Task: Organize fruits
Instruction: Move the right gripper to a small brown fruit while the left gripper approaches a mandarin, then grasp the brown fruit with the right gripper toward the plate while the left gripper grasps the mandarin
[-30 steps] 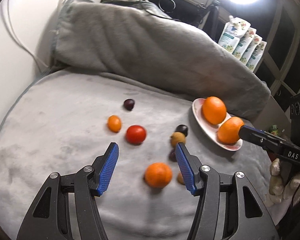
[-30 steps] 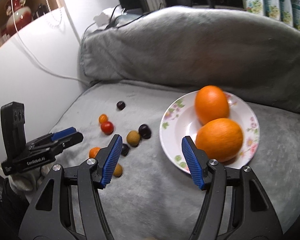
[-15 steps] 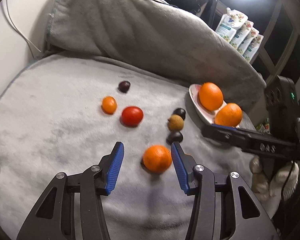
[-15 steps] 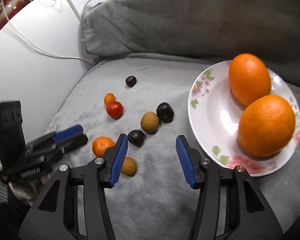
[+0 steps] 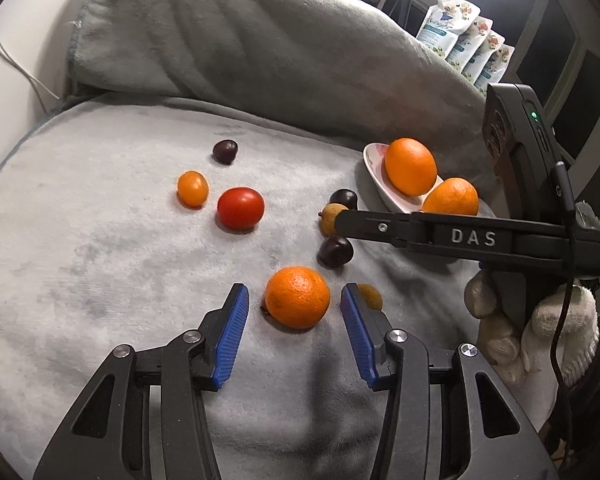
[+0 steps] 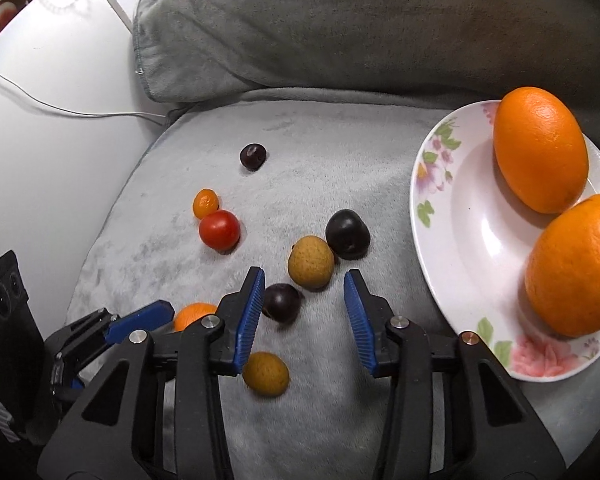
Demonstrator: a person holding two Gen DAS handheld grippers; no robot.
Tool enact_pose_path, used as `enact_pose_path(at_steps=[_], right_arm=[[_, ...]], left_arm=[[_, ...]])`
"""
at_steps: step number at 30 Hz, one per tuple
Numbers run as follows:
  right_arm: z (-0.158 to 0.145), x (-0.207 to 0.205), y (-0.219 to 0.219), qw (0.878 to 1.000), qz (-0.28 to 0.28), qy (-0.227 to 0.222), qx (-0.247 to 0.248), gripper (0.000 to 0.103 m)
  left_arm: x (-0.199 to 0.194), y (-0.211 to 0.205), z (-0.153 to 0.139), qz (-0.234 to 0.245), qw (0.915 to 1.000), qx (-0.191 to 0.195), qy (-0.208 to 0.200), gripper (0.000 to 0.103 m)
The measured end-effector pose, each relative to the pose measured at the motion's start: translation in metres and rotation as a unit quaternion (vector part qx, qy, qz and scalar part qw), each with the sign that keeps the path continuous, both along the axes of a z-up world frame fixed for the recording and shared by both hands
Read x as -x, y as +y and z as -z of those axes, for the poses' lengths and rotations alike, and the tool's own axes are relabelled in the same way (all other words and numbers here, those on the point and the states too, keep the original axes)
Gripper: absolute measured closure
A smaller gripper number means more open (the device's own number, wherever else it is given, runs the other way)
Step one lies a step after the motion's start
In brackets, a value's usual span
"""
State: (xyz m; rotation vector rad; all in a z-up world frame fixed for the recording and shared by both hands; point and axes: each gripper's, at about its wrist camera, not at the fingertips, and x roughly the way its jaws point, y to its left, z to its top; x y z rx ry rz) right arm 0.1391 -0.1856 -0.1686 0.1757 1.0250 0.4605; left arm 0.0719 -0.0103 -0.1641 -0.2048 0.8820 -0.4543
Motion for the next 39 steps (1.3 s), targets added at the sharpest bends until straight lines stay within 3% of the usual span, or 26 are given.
enact_pose_path(at_steps=[22, 39], right_arm=[[0.01, -0.017, 0.013, 0.999, 0.001, 0.005, 0.032, 0.076], [-0.01, -0.003, 0.001, 1.0, -0.004, -0.021, 0.012, 0.076]], left_arm=[[-0.012, -0.016, 0.01, 0.012, 0.9996, -0.023, 0.012, 0.067], [-0.007, -0.007, 0.001, -0.005, 0.9999, -0.009, 0.005, 0.068]])
